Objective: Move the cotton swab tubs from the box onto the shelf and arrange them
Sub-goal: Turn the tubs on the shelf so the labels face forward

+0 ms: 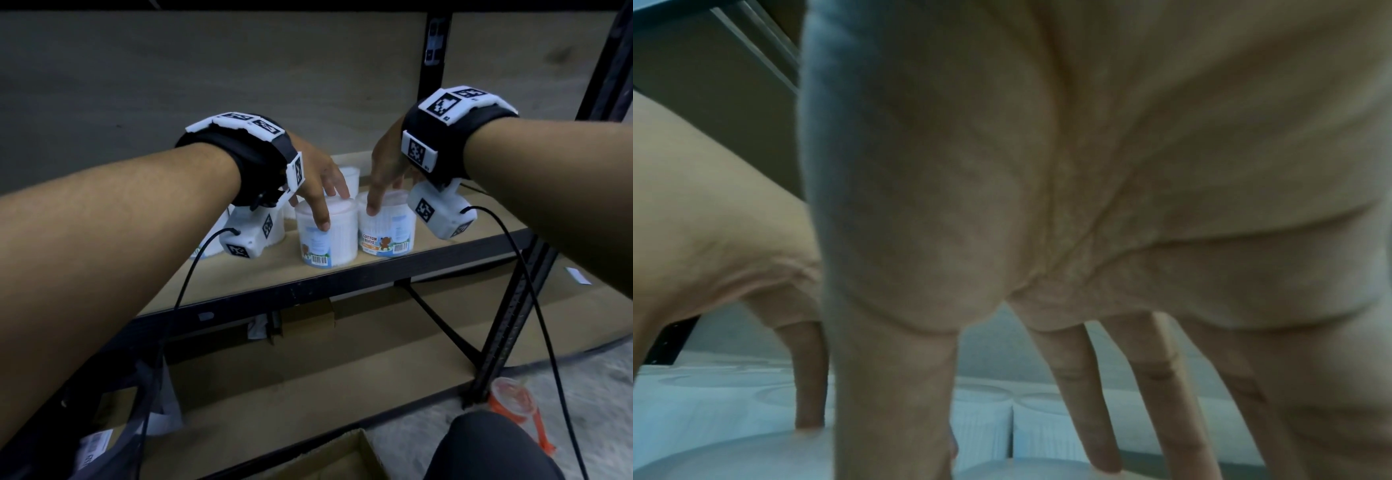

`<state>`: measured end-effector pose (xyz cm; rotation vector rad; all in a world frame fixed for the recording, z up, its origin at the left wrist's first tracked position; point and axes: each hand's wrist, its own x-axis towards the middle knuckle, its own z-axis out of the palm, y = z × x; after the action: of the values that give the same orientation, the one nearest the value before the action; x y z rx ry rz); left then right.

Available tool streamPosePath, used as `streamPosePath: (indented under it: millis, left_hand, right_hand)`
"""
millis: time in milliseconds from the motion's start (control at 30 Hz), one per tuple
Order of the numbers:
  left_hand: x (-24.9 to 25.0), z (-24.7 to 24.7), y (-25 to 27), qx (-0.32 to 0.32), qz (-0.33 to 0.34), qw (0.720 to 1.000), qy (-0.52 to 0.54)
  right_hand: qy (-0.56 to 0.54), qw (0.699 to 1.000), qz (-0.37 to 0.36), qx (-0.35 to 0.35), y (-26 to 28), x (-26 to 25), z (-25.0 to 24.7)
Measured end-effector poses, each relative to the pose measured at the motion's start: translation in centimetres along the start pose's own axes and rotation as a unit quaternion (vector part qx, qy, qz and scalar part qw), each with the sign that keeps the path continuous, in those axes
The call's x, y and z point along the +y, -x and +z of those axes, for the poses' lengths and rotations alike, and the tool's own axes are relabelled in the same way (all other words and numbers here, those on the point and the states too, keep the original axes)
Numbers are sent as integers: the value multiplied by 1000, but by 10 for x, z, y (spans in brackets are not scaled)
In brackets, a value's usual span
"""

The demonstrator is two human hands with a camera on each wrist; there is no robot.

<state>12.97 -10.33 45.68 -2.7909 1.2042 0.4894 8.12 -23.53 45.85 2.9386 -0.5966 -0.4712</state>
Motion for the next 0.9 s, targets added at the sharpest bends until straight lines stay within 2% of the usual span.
streamPosePath:
  millis: [200,367,600,733,900]
  left_hand:
    - [4,2,-8,18,-21,1000,12]
    - [9,4,-10,50,-44,997,37]
    - [18,4,-16,60,-99,993,0]
    - [22,5,-22,21,-142,989,37]
    - [40,11,-8,69,-136,988,4]
  right_hand:
    - [29,999,-14,6,-1,4,2]
    - [72,996,-47,40,0,14,6]
    - [-11,996,-83,24,-9,24,11]
    - [-17,995,-94,24,-8,26,13]
    - [-37,992,-119,16,-5,29,14]
